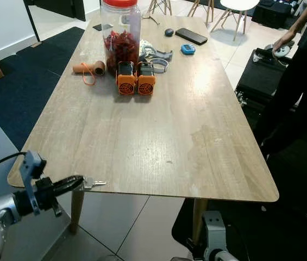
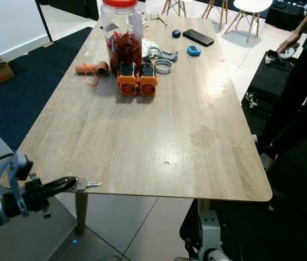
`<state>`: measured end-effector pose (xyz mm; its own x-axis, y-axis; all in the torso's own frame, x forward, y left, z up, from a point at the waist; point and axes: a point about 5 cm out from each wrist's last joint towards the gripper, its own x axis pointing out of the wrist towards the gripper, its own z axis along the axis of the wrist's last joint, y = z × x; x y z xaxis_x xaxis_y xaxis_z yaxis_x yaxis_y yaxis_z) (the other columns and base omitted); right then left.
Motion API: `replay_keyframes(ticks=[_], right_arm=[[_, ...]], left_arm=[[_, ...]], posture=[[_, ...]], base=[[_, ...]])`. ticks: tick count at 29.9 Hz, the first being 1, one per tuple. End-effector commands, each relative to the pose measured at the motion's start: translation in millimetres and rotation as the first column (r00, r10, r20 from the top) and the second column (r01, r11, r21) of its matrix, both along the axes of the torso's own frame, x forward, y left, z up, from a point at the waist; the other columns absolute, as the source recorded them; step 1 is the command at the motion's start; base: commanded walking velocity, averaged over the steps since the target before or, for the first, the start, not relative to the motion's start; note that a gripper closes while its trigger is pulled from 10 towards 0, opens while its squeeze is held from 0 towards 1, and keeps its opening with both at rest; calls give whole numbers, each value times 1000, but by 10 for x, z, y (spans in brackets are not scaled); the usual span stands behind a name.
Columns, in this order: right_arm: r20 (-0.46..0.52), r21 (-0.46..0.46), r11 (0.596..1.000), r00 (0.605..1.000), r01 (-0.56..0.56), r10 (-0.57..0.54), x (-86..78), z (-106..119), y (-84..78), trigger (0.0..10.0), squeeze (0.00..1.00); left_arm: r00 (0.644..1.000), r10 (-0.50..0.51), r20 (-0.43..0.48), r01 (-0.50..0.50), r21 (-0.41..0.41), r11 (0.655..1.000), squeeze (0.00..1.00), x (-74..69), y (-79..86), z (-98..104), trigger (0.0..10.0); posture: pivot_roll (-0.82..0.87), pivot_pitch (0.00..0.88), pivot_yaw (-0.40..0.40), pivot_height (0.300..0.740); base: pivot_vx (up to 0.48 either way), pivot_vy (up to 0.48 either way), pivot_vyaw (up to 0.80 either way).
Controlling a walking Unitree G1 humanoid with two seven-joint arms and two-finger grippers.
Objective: Hang keys on a hook
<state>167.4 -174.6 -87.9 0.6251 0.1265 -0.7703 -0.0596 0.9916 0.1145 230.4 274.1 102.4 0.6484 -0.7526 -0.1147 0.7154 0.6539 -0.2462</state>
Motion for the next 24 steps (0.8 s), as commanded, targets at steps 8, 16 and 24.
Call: replay_keyframes(ticks=[8,16,24], right_arm=[[-20,2,1000,1000,9,-9,-43,-21,-7,10000,0],[-21,4,1000,1000,14,-14,-53,-24,-12,10000,0],[-20,3,1000,1000,9,-9,-47,-22,-14,10000,0]], left_arm=[[990,121,77,-102,-212,972,0,144,-311,110,0],[999,4,-43,-21,-398,917,0,-103,-153,184,0],[952,-177,-248,105,-279,955,0,-480,-86,20,0]], posture=[[116,60,-55,740],[113,60,-57,740],[116,59,-62,740]], base=[[0,0,0],[0,0,0],[0,0,0]])
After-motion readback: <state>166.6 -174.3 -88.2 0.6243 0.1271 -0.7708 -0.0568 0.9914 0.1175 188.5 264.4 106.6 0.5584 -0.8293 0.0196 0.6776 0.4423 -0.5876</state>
